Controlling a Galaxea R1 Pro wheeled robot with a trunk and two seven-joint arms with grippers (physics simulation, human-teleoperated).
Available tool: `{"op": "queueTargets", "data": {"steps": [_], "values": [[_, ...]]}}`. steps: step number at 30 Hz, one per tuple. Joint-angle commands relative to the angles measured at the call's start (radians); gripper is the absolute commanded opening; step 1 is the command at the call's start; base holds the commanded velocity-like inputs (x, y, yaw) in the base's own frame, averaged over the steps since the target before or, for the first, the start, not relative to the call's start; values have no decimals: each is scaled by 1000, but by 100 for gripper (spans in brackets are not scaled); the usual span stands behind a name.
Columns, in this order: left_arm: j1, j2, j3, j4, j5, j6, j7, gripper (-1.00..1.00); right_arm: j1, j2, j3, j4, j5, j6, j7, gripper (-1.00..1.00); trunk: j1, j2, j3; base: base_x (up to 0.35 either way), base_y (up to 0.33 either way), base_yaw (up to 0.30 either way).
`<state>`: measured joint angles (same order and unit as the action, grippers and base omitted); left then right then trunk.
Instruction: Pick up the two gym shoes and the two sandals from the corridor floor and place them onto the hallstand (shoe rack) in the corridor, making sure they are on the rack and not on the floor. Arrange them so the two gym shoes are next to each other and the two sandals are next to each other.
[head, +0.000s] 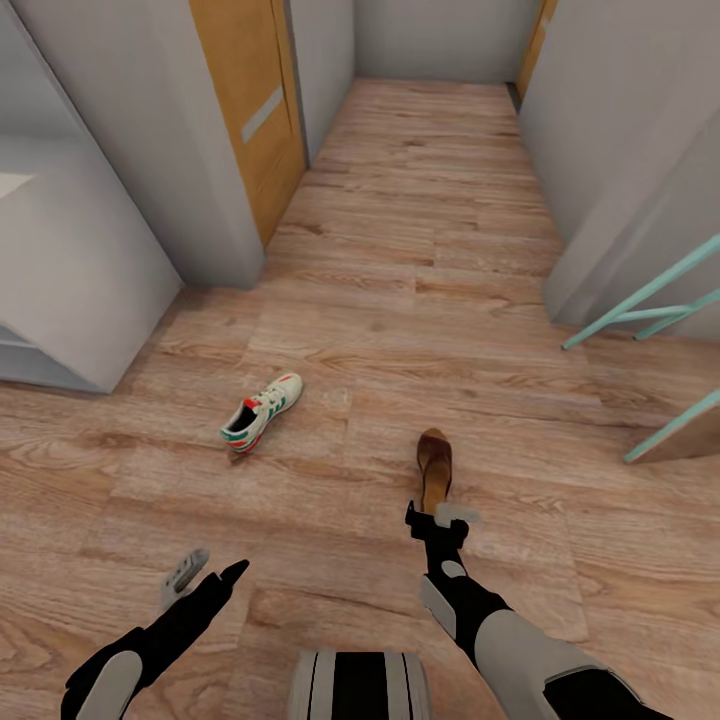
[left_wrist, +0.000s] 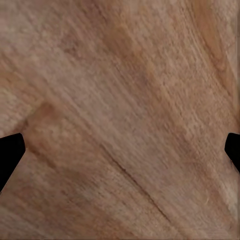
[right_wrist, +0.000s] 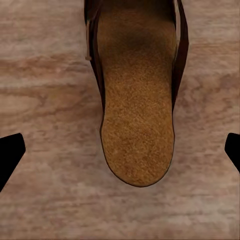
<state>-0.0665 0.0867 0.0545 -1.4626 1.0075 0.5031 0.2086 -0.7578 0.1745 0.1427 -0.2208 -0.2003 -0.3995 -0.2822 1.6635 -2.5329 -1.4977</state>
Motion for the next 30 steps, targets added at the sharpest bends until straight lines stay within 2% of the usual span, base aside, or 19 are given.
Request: {"op": "queueTargets", "data": {"steps": [1,13,19,25,27,30], "values": [[-1,0,-3,1,0,0,1,100,0,0,-1,0,-1,0,-4,100,0,0,0,114,48,0],[-2,-6,-13,2,1,2,6,100,-1,0,-4,0,-3,2,-86,100,0,0,0,35,15,0],[-3,-9,-11,1,5,2,6,100,-2,0,-2,0,-1,4,-96,100,0,0,0,2,1,0],[-3,-10,-9,-4,10,5,6,100,-6,0,3,0,3,23,-89,100,3,-1,-23,0,0,0],[-3,-9,-10,-8,10,7,6,100,-9,0,4,0,5,40,-53,100,4,-2,-31,0,0,0],[-3,-9,-10,-8,8,7,6,100,-9,0,3,0,5,42,-38,100,5,-3,-43,0,0,0]]}}
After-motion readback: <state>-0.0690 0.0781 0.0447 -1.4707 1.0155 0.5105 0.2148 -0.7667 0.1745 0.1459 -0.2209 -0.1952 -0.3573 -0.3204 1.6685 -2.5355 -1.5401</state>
